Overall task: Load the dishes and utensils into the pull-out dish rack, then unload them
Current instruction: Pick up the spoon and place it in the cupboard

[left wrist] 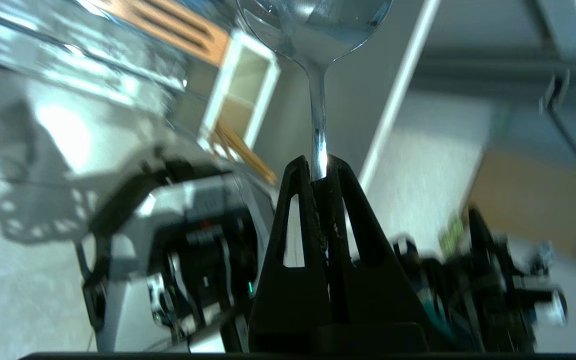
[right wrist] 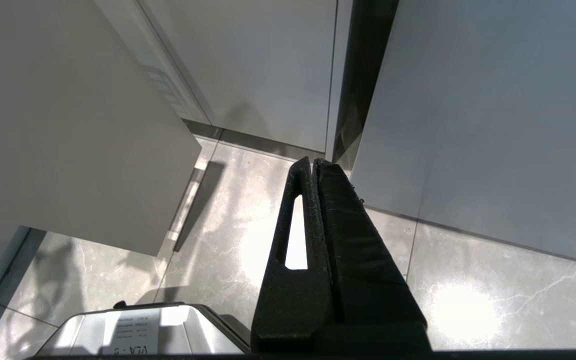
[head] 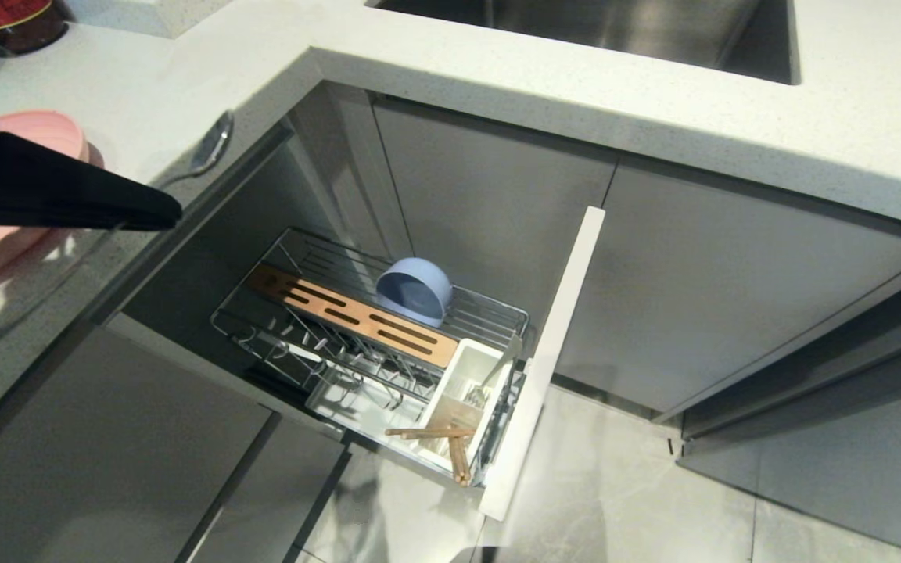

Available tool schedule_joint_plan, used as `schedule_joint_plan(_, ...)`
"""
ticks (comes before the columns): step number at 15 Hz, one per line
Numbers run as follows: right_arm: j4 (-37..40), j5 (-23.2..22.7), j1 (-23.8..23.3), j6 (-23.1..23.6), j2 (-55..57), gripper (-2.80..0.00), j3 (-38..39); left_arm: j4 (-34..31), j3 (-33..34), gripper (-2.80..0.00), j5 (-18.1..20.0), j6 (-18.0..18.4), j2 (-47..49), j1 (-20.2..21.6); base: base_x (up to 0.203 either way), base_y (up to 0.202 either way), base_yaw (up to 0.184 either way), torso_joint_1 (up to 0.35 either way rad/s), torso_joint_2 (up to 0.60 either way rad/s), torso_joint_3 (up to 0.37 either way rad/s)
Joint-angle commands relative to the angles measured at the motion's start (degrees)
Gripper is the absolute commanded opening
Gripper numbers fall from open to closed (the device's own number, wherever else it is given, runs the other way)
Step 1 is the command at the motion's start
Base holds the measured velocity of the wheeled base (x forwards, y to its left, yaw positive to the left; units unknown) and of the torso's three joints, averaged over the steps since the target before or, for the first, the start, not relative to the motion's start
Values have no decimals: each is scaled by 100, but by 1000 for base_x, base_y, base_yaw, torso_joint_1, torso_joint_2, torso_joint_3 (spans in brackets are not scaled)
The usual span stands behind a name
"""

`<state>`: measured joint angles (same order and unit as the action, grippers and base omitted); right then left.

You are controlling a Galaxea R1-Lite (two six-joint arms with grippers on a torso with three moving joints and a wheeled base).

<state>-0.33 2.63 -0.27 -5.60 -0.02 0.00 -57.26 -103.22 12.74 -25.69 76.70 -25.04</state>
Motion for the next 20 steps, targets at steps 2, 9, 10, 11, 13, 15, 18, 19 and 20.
schedule_joint_plan(2,-3,0,0,-3,-24,-280,0,-38,389,-280,17,-102,457,-824,0,0,0,0,0,0)
schedule_joint_plan(9,-3,0,0,-3,-24,-280,0,-964,86,-280,-150,-328,2168,-1281,0,0,0,0,0,0)
schedule_joint_plan(10,-3,0,0,-3,-24,-280,0,-1262,-128,-280,-178,-330,2425,-1298,0,0,0,0,0,0)
schedule_joint_plan(11,-3,0,0,-3,-24,-280,0,-1502,-376,-280,-208,-326,2659,-1324,0,0,0,0,0,0)
schedule_joint_plan(13,-3,0,0,-3,-24,-280,0,-1727,-729,-280,-389,-310,3083,-1420,0,0,0,0,0,0)
schedule_joint_plan(15,-3,0,0,-3,-24,-280,0,-1778,-827,-280,-675,-312,3434,-1654,0,0,0,0,0,0)
schedule_joint_plan(18,-3,0,0,-3,-24,-280,0,-1738,-882,-280,-850,-297,3829,-1740,0,0,0,0,0,0)
schedule_joint_plan(19,-3,0,0,-3,-24,-280,0,-1723,-886,-280,-873,-296,3896,-1740,0,0,0,0,0,0)
schedule_joint_plan(20,-3,0,0,-3,-24,-280,0,-1612,-892,-280,-898,-289,3999,-1734,0,0,0,0,0,0)
